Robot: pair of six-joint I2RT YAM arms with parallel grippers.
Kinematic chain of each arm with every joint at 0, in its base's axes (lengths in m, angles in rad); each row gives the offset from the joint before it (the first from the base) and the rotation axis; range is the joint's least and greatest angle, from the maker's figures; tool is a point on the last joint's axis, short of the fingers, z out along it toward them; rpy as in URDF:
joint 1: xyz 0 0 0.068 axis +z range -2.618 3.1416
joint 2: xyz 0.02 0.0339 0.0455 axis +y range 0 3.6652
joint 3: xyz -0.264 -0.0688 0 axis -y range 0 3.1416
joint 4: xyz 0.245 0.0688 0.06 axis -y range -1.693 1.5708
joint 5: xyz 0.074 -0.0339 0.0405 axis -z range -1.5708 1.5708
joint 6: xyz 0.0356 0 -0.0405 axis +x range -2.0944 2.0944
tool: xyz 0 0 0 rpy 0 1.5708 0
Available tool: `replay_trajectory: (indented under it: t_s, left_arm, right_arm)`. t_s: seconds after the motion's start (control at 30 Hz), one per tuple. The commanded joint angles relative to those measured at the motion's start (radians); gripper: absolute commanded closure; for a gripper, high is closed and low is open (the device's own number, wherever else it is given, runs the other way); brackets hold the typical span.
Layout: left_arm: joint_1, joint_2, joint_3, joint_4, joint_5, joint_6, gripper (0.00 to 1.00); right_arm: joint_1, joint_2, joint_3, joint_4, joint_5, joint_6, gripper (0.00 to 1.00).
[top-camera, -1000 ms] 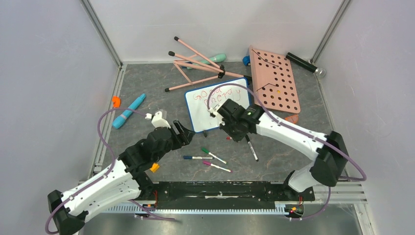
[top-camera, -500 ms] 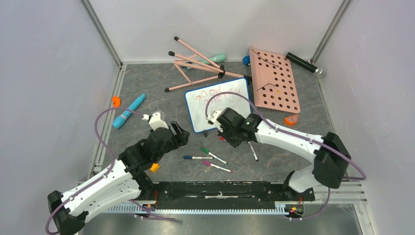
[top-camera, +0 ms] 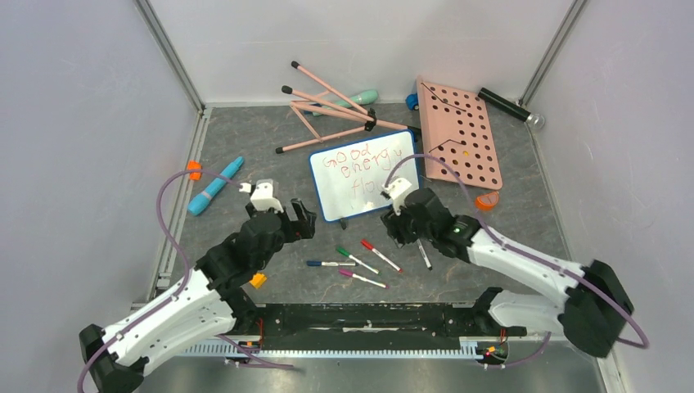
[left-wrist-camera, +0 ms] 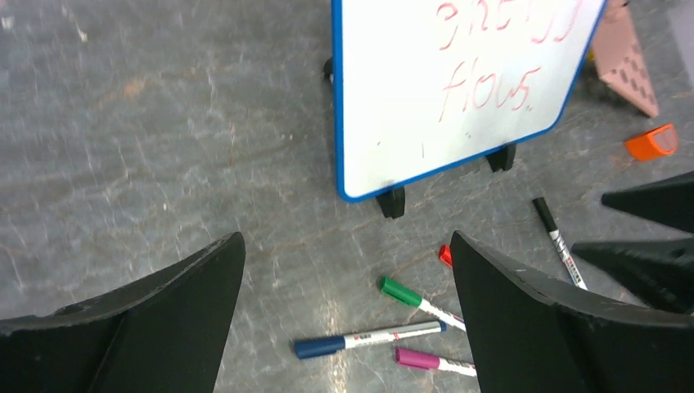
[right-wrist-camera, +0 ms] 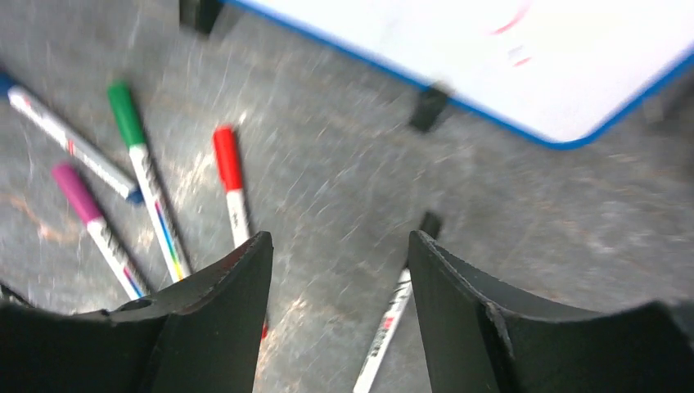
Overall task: Write a sentence on the whiteboard
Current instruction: Put down the whiteboard marker at the center of the board, then reset both arms
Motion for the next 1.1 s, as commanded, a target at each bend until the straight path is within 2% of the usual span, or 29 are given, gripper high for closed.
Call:
replay_trajectory:
  t_s: [0.0, 0.07, 0.13, 0.2, 0.27, 0.37, 0.4, 0.5, 0.53, 0.6, 0.67, 0.7, 0.73, 0.77, 0.8, 0.87, 0.93, 1.0, 1.07]
  left_arm:
    - [0.004, -0.113, -0.094, 0.238, -0.016, 0.242, 0.0]
    - [0.005, -0.126, -0.116, 0.269, -0.052, 0.274, 0.0]
    - [0.005, -0.105, -0.118, 0.273, -0.092, 0.322, 0.0]
    - [0.004, -0.061, -0.112, 0.269, -0.166, 0.363, 0.0]
    - [0.005, -0.011, -0.111, 0.293, -0.236, 0.41, 0.0]
    - [0.006, 0.028, -0.152, 0.409, -0.357, 0.497, 0.0]
    - [0.013, 0.037, -0.175, 0.505, -0.385, 0.551, 0.0]
    - [0.094, 0.058, -0.233, 0.667, -0.391, 0.626, 0.0]
    - [0.147, 0.063, -0.252, 0.707, -0.369, 0.631, 0.0]
    - [0.24, 0.061, -0.321, 0.813, -0.339, 0.611, 0.0]
    - [0.308, 0.054, -0.437, 1.04, -0.276, 0.64, 0.0]
    - [0.336, 0.065, -0.497, 1.14, -0.244, 0.65, 0.01]
    - [0.367, 0.091, -0.527, 1.222, -0.229, 0.648, 0.01]
    - [0.389, 0.118, -0.536, 1.248, -0.213, 0.646, 0.0]
    - [0.408, 0.163, -0.529, 1.251, -0.199, 0.652, 0.0]
    - [0.426, 0.264, -0.519, 1.307, -0.176, 0.728, 0.0]
    - [0.449, 0.385, -0.54, 1.47, -0.146, 0.753, 0.0]
    - [0.48, 0.49, -0.528, 1.566, -0.064, 0.769, 0.01]
    - [0.519, 0.55, -0.484, 1.55, 0.064, 0.786, 0.12]
  right_arm:
    - [-0.029, -0.187, -0.07, 0.231, 0.216, 0.036, 0.38]
    - [-0.031, -0.275, -0.159, 0.351, 0.343, 0.04, 0.38]
    - [-0.035, -0.367, -0.266, 0.473, 0.512, 0.04, 0.32]
    - [-0.042, -0.429, -0.373, 0.609, 0.69, -0.001, 0.3]
    - [-0.068, -0.489, -0.458, 0.735, 0.761, -0.073, 0.31]
    - [-0.122, -0.575, -0.552, 0.859, 0.741, -0.144, 0.31]
    - [-0.145, -0.587, -0.571, 0.876, 0.731, -0.167, 0.31]
    - [-0.256, -0.601, -0.617, 0.918, 0.716, -0.181, 0.31]
    - [-0.3, -0.605, -0.651, 0.967, 0.688, -0.165, 0.31]
    - [-0.418, -0.608, -0.783, 1.182, 0.605, -0.164, 0.28]
    - [-0.515, -0.595, -0.909, 1.401, 0.423, -0.166, 0.16]
    - [-0.55, -0.575, -0.934, 1.439, 0.36, -0.203, 0.08]
    - [-0.562, -0.554, -0.921, 1.402, 0.337, -0.231, 0.03]
    - [-0.566, -0.528, -0.899, 1.352, 0.335, -0.252, 0.02]
    - [-0.569, -0.499, -0.901, 1.377, 0.34, -0.248, 0.02]
    - [-0.581, -0.42, -0.937, 1.508, 0.343, -0.238, 0.02]
    - [-0.595, -0.34, -0.937, 1.557, 0.352, -0.243, 0.02]
    - [-0.606, -0.275, -0.94, 1.601, 0.34, -0.229, 0.02]
    - [-0.617, -0.184, -0.957, 1.714, 0.337, -0.211, 0.02]
